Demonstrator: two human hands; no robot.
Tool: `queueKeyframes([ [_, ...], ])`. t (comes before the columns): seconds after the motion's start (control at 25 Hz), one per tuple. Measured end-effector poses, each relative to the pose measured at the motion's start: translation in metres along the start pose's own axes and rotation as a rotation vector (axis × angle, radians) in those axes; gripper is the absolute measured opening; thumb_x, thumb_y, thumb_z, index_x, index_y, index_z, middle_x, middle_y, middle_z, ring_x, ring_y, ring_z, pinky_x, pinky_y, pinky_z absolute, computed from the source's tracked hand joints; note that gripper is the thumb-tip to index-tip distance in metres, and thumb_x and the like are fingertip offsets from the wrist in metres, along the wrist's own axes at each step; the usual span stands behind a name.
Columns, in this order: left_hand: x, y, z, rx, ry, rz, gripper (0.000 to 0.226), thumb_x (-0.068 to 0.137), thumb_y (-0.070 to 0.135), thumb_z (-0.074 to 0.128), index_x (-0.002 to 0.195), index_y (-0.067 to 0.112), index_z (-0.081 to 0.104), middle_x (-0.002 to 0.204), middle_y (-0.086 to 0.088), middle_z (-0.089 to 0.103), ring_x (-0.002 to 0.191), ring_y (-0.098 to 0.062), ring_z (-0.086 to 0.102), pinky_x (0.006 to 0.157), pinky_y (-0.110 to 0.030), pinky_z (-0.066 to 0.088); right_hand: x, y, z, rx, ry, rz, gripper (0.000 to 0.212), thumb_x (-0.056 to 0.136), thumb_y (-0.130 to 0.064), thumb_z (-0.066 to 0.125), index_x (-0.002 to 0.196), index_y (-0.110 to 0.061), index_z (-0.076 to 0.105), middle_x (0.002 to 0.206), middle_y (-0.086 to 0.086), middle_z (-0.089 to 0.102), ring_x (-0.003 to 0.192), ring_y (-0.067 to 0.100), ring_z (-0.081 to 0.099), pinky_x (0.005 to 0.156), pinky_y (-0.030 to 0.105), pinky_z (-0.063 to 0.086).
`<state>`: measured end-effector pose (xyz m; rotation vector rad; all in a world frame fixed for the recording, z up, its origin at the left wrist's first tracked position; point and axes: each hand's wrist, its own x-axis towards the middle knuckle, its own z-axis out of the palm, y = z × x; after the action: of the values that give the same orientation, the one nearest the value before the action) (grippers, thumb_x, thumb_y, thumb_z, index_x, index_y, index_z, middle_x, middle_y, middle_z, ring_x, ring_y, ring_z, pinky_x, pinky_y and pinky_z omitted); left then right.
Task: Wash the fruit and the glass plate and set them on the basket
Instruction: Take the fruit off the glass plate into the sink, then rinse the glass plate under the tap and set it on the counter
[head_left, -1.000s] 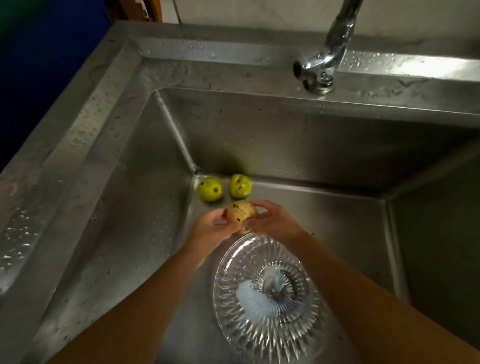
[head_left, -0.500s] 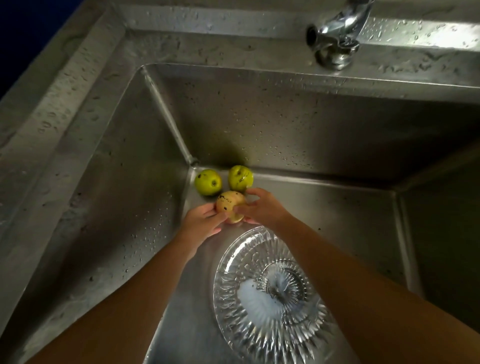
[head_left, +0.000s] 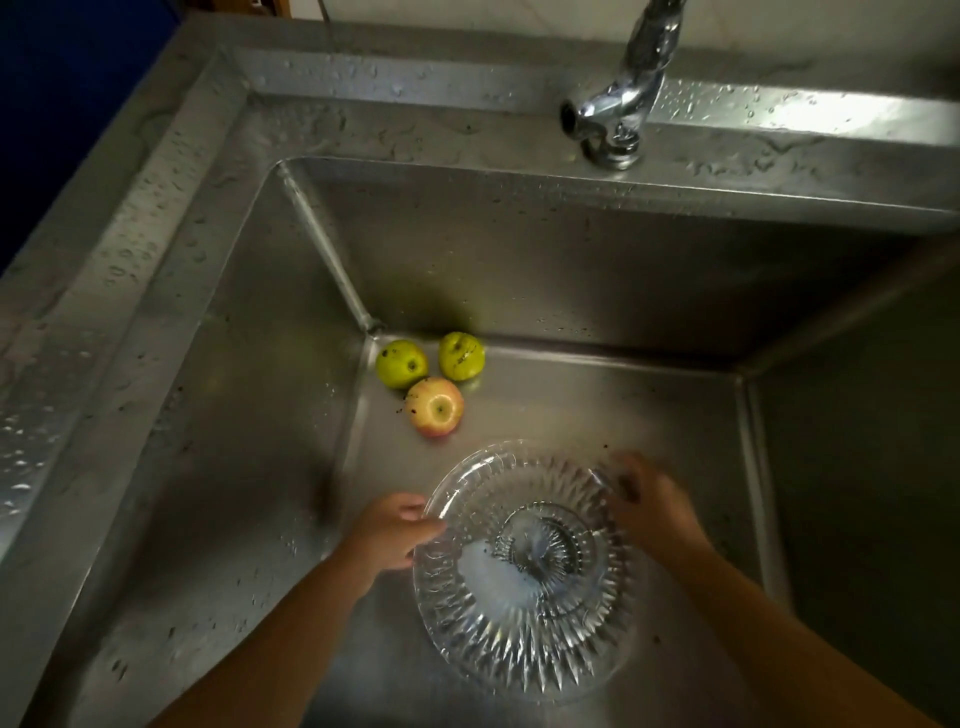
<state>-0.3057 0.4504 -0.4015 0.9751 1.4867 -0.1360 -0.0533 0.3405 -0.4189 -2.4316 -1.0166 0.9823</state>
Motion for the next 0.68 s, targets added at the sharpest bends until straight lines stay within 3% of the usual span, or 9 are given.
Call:
queueKeyframes([
  [0.08,-0.008,-0.012,0.009,0.063,0.011,0.015,0.035,0.082,0.008,0.064,0.115,0.009,0.054,0.112,-0.013,0.063,0.089,-0.021,0.060,0.065,-0.028,0.049,-0.017,0.022,0.005,0.028,-0.044,0.070,0.028,0.084,-0.015,0.061,0.111,-0.014,0.061,0.098,0.010,0.070,0.081,0.021,0.063,0.072,0.028,0.050],
  [0.16,-0.008,-0.022,0.015,0.069,0.070,0.053,0.023,0.082,-0.002,0.057,0.103,0.009,0.056,0.101,-0.013,0.061,0.085,-0.025,0.059,0.063,-0.032,0.051,-0.027,0.032,0.012,0.090,-0.035,0.120,0.029,0.083,-0.010,0.061,0.112,-0.014,0.062,0.104,0.010,0.070,0.089,0.023,0.065,0.078,0.028,0.050],
  [0.24,-0.007,-0.027,0.020,0.024,0.106,0.076,0.026,0.081,-0.012,0.049,0.094,0.010,0.055,0.089,-0.012,0.058,0.078,-0.026,0.057,0.063,-0.035,0.051,-0.032,0.034,0.015,0.155,-0.018,0.155,0.028,0.084,-0.006,0.059,0.109,-0.018,0.064,0.103,0.008,0.071,0.089,0.023,0.065,0.077,0.027,0.050],
  [0.36,-0.010,-0.029,0.018,-0.047,0.135,0.097,0.033,0.081,-0.016,0.042,0.092,0.011,0.057,0.075,-0.008,0.055,0.063,-0.019,0.051,0.059,-0.030,0.046,-0.034,0.031,0.010,0.214,-0.003,0.128,0.027,0.082,-0.001,0.057,0.095,-0.020,0.070,0.082,0.000,0.071,0.077,0.019,0.067,0.071,0.024,0.053],
  [0.48,-0.024,-0.017,0.010,-0.082,0.141,0.127,0.036,0.082,-0.015,0.042,0.096,0.012,0.059,0.074,-0.005,0.056,0.060,-0.016,0.051,0.055,-0.027,0.047,-0.036,0.019,-0.011,0.217,0.038,0.082,0.024,0.083,-0.001,0.057,0.098,-0.013,0.072,0.058,-0.011,0.063,0.048,-0.007,0.054,0.046,-0.002,0.039],
  [0.6,-0.049,0.005,0.002,-0.133,0.108,0.161,0.032,0.084,-0.013,0.044,0.101,0.011,0.057,0.078,-0.007,0.059,0.063,-0.016,0.052,0.055,-0.025,0.045,-0.038,0.000,-0.039,0.215,0.051,0.090,0.035,0.082,0.000,0.057,0.111,-0.017,0.068,0.066,0.001,0.062,0.041,-0.013,0.051,0.041,-0.002,0.034],
  [0.68,-0.072,0.023,-0.005,-0.142,0.093,0.199,0.031,0.086,-0.008,0.045,0.105,0.014,0.055,0.085,-0.009,0.063,0.066,-0.017,0.057,0.058,-0.026,0.045,-0.042,-0.019,-0.063,0.184,0.054,0.081,0.038,0.080,0.002,0.053,0.109,-0.019,0.069,0.063,-0.002,0.061,0.050,-0.005,0.053,0.054,0.006,0.038],
])
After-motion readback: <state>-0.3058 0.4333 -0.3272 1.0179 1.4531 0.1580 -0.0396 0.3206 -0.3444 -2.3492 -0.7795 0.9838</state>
